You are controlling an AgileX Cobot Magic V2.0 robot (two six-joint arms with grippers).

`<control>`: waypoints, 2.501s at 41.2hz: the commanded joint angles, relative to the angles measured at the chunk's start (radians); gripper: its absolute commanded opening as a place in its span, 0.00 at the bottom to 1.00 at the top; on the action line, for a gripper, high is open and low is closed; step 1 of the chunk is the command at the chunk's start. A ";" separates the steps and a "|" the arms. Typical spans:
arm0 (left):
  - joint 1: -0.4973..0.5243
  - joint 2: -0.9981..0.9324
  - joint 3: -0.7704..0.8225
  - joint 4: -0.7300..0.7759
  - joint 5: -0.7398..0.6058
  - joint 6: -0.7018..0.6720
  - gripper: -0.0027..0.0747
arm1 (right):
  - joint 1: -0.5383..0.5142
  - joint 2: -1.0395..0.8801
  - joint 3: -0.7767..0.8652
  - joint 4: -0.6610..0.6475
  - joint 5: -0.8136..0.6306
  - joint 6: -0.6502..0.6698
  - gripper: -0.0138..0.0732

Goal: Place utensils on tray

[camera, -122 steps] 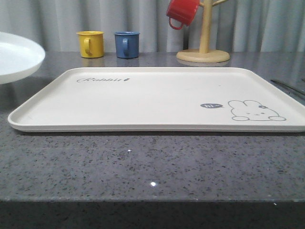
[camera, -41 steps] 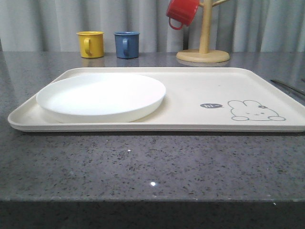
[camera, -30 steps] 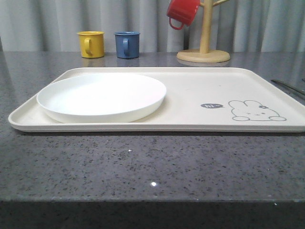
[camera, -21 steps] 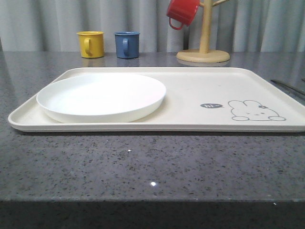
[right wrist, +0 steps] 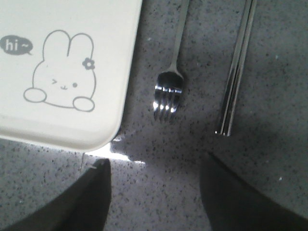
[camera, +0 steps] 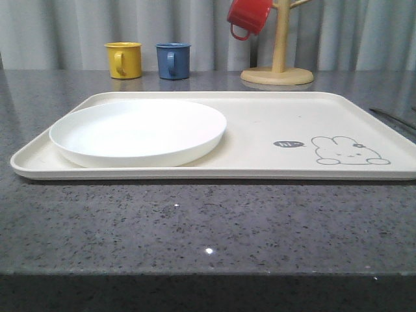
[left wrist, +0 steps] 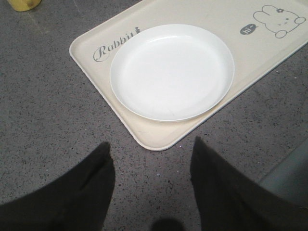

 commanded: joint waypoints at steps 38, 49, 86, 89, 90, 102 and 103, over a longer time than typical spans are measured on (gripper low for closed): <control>0.003 -0.001 -0.026 -0.006 -0.073 -0.012 0.48 | -0.001 0.543 -0.335 -0.097 -0.031 0.097 0.61; 0.003 -0.001 -0.026 -0.006 -0.073 -0.012 0.48 | -0.001 0.553 -0.335 -0.088 -0.028 0.097 0.33; 0.003 -0.001 -0.026 -0.006 -0.075 -0.012 0.48 | 0.206 0.352 -0.379 -0.025 0.063 0.102 0.17; 0.003 -0.001 -0.026 -0.006 -0.075 -0.012 0.48 | 0.271 0.378 -0.406 -0.026 0.066 0.131 0.17; 0.003 -0.001 -0.026 -0.006 -0.075 -0.012 0.48 | 0.290 0.392 -0.417 -0.026 0.066 0.141 0.17; 0.003 -0.001 -0.026 -0.006 -0.075 -0.012 0.48 | 0.399 0.568 -0.534 -0.106 0.090 0.436 0.17; 0.003 -0.001 -0.026 -0.006 -0.075 -0.012 0.48 | 0.399 0.578 -0.540 -0.105 0.089 0.468 0.17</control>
